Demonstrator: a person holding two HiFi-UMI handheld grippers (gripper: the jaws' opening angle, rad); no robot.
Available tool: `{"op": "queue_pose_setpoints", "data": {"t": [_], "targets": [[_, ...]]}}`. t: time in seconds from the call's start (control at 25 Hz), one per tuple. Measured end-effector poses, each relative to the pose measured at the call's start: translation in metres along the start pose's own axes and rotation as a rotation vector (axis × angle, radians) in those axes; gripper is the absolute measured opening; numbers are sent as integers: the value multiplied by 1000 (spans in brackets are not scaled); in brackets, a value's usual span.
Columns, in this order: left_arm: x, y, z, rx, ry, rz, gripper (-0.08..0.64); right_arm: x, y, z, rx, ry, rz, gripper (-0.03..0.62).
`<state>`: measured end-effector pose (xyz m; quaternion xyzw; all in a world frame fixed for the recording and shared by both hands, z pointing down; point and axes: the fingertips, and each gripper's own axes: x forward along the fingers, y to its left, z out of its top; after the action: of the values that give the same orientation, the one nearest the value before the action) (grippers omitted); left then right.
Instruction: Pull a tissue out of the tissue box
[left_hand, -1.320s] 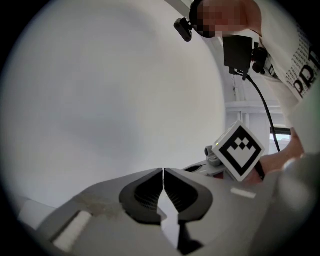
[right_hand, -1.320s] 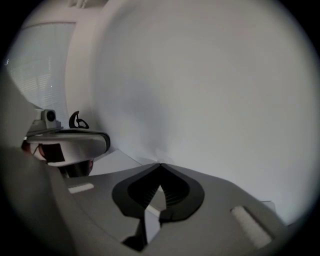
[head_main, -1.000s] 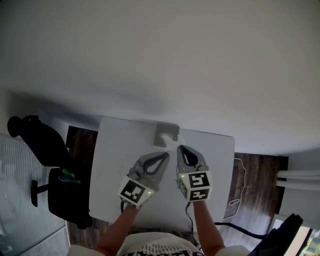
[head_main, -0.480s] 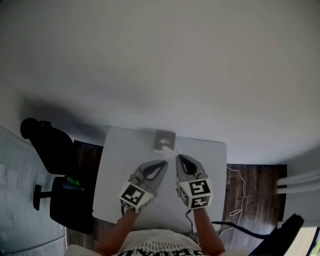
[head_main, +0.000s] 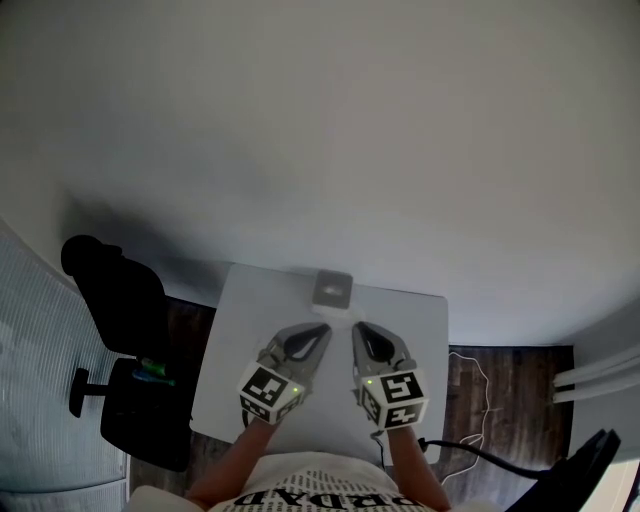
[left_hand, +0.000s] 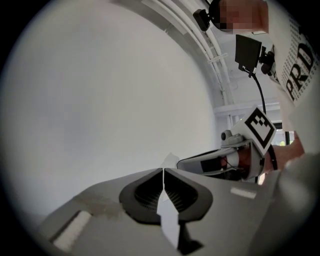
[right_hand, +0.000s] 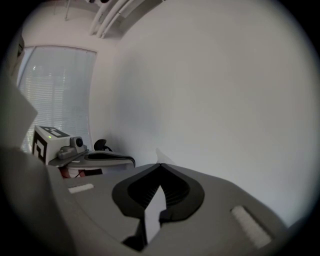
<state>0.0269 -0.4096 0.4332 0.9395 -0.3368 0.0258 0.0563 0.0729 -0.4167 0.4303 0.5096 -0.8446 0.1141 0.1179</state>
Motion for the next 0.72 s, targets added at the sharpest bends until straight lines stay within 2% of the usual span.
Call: {"op": "queue_pose_setpoints", "data": {"t": [0.72], "targets": [[-6, -25, 13, 18, -17, -15, -2, -29, 8, 5, -28, -15, -9, 8]]}}
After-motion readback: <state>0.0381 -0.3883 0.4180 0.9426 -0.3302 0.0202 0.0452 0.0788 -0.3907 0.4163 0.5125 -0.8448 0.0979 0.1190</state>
